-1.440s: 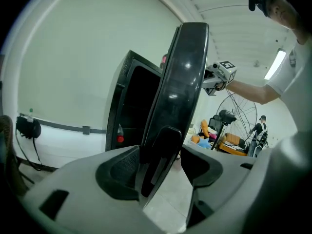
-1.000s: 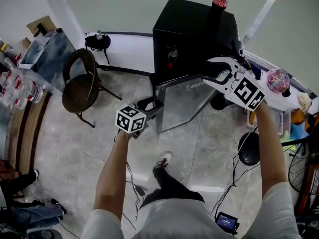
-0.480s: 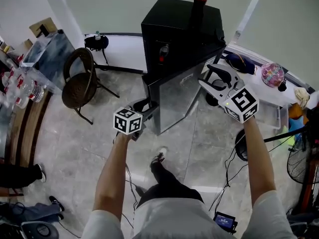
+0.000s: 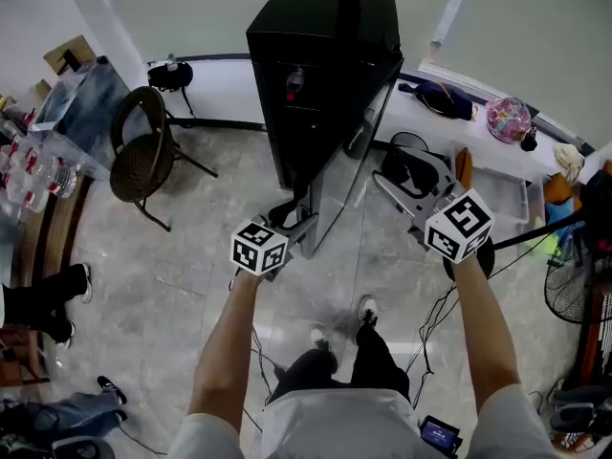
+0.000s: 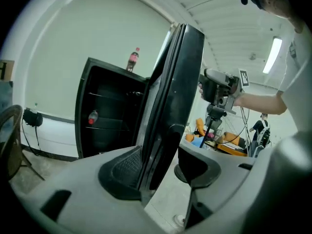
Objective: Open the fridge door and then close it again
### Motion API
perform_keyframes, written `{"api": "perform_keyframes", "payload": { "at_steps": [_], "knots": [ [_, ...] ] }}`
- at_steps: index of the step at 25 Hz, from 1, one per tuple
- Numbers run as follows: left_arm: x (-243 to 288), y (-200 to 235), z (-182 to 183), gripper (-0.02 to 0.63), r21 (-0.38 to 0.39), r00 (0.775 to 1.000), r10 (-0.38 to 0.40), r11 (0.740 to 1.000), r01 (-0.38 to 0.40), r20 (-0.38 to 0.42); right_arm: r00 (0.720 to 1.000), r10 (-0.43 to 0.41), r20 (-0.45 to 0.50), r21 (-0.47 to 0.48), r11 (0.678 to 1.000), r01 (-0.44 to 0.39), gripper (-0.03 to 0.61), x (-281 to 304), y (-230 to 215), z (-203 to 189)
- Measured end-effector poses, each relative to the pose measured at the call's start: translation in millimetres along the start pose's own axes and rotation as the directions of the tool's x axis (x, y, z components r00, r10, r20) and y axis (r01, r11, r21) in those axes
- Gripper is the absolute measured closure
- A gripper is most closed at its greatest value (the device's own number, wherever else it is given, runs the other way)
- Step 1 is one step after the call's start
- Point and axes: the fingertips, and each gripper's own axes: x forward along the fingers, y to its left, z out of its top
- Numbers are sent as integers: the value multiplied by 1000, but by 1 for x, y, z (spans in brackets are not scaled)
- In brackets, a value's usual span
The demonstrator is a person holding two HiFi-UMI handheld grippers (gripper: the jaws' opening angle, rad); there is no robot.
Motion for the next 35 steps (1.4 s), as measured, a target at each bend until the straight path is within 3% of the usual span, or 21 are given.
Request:
{"api": "perform_keyframes", "payload": {
  "at_steps": [8, 12, 19, 23, 28, 30, 35],
  "knots": [
    [28, -82, -17, 417, 32, 991, -130, 991, 131, -44, 999, -23, -28, 43, 999, 24, 330, -67, 29, -21],
    [48, -114, -20, 469, 40, 984, -163, 985, 166, -68, 998, -47, -34, 52, 997, 49, 322, -90, 35, -26],
    [96, -178, -24, 464, 87, 954, -269, 956, 282, -131, 989, -143, -27, 107, 984, 145, 311, -124, 21, -40],
    [124, -209, -22, 416, 128, 933, -317, 932, 340, -172, 974, -224, -38, 141, 963, 228, 301, -136, 3, -54],
    [130, -220, -14, 416, 116, 926, -345, 924, 364, -153, 933, -349, -81, 117, 927, 357, 301, -156, -36, -69],
    [128, -212, -10, 416, 111, 932, -332, 931, 349, -145, 909, -406, -96, 104, 904, 415, 352, -166, -55, -73],
    [120, -188, 19, 417, 71, 960, -278, 957, 280, -45, 900, -423, -103, 108, 895, 433, 363, -187, -87, -82]
  ]
}}
